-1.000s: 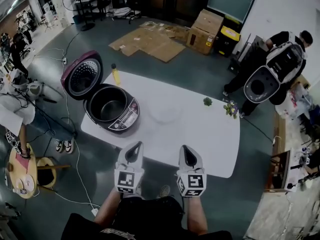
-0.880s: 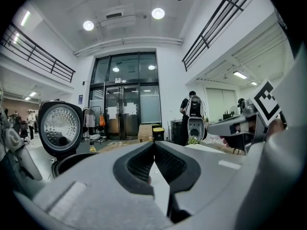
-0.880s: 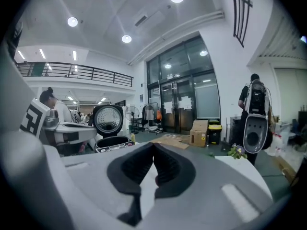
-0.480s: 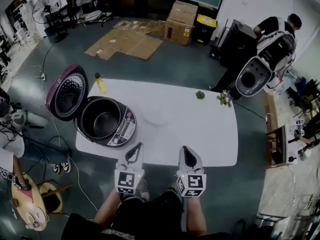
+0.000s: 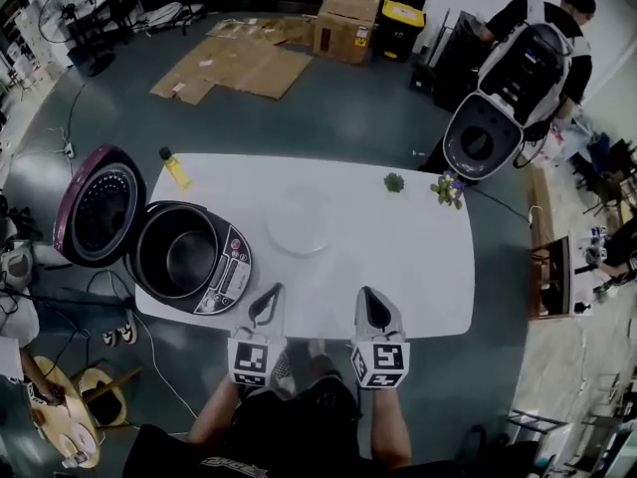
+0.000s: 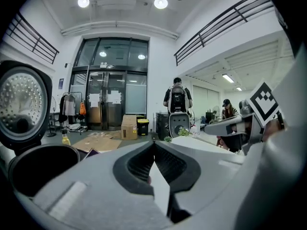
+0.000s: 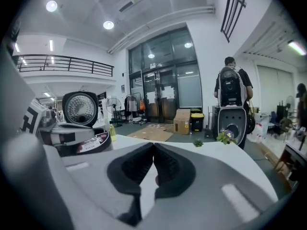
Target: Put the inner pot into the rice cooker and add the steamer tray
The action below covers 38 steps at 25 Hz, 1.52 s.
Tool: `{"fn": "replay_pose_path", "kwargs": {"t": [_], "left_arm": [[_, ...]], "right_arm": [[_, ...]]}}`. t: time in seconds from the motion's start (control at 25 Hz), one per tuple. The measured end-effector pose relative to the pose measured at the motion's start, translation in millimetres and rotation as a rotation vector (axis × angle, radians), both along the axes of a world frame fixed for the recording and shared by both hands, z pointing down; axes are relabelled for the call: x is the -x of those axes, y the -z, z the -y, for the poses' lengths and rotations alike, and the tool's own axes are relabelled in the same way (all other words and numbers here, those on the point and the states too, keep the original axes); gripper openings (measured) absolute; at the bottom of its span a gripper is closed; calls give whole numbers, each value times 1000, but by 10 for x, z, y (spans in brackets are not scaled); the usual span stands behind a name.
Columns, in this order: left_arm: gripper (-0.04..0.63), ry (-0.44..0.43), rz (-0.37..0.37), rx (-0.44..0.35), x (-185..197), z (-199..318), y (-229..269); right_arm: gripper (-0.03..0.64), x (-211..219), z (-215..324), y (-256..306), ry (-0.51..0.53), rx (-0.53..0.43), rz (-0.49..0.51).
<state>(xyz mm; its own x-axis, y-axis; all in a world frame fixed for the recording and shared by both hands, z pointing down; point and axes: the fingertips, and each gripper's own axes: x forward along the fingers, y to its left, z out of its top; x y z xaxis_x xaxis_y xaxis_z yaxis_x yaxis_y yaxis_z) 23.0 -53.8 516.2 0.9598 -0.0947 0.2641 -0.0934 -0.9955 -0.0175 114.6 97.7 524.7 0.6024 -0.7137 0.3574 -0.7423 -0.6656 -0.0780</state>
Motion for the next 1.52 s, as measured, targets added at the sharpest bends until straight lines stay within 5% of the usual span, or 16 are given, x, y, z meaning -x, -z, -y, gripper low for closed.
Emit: {"fn": "replay_pose_path", "kwargs": {"t": [0.48,0.56,0.72,0.96,1.52], "left_arm": [[11,123,110,60,-895,315,-517],[11,145,131,72,-935,359,-611],[11,194,171,83,-1022,529,-814],[11,273,216,98,-1008,678,-1014],[11,347,312,181,-941,852,-1544]], "right_arm": [[6,-1013,549,-601,142,64,118],[7,-1077,646,-732,167,84,144],[131,-1254,880,-1045,195,102,215],[218,-1461,1099,-1456,233,130,299],[221,-1674,1456,-2286,264,253,438]]}}
